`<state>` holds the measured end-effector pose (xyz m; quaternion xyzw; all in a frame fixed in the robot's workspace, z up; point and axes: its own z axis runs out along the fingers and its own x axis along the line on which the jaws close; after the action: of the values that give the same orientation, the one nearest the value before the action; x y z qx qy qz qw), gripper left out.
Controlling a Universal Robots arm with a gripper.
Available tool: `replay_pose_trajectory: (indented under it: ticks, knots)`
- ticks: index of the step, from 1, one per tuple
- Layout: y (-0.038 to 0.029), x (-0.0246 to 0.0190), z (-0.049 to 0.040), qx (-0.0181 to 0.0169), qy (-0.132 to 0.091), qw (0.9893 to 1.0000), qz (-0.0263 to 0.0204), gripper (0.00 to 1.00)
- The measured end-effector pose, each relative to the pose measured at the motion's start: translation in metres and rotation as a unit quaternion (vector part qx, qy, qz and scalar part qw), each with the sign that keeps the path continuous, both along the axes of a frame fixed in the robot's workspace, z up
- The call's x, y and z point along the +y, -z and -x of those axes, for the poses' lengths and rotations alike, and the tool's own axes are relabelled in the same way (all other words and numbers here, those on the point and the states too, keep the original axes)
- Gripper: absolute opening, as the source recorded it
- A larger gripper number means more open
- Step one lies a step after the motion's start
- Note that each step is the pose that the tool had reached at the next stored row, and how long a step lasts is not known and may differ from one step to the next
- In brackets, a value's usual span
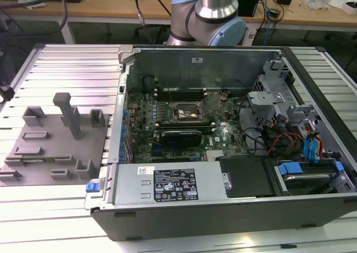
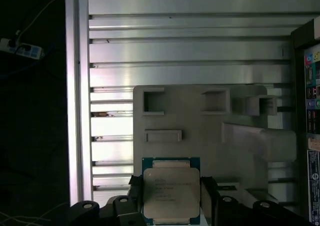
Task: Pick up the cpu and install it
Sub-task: 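Pick up the cpu and move it towards the insertion slot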
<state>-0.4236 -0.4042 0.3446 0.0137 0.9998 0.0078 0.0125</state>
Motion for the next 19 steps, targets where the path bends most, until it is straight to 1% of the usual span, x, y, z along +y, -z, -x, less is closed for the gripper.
replay_pose_trajectory:
  ticks: [2, 4, 8, 9, 13, 16, 19]
  knots:
    - [-0.0055, 0.0001, 0.0, 0.0, 0.0, 1.0, 0.0, 0.55]
    - [-0.0135, 0.0001, 0.0, 0.0, 0.0, 1.0, 0.0, 0.55]
    - [-0.0229, 0.0002, 0.0, 0.0, 0.0, 1.0, 0.0, 0.55]
    - [-0.0267, 0.0003, 0.0, 0.0, 0.0, 1.0, 0.0, 0.55]
    - [-0.0364, 0.0005, 0.0, 0.0, 0.0, 1.0, 0.0, 0.55]
    - [-0.0466, 0.0007, 0.0, 0.0, 0.0, 1.0, 0.0, 0.55]
    - [-0.0535, 0.001, 0.0, 0.0, 0.0, 1.0, 0.0, 0.55]
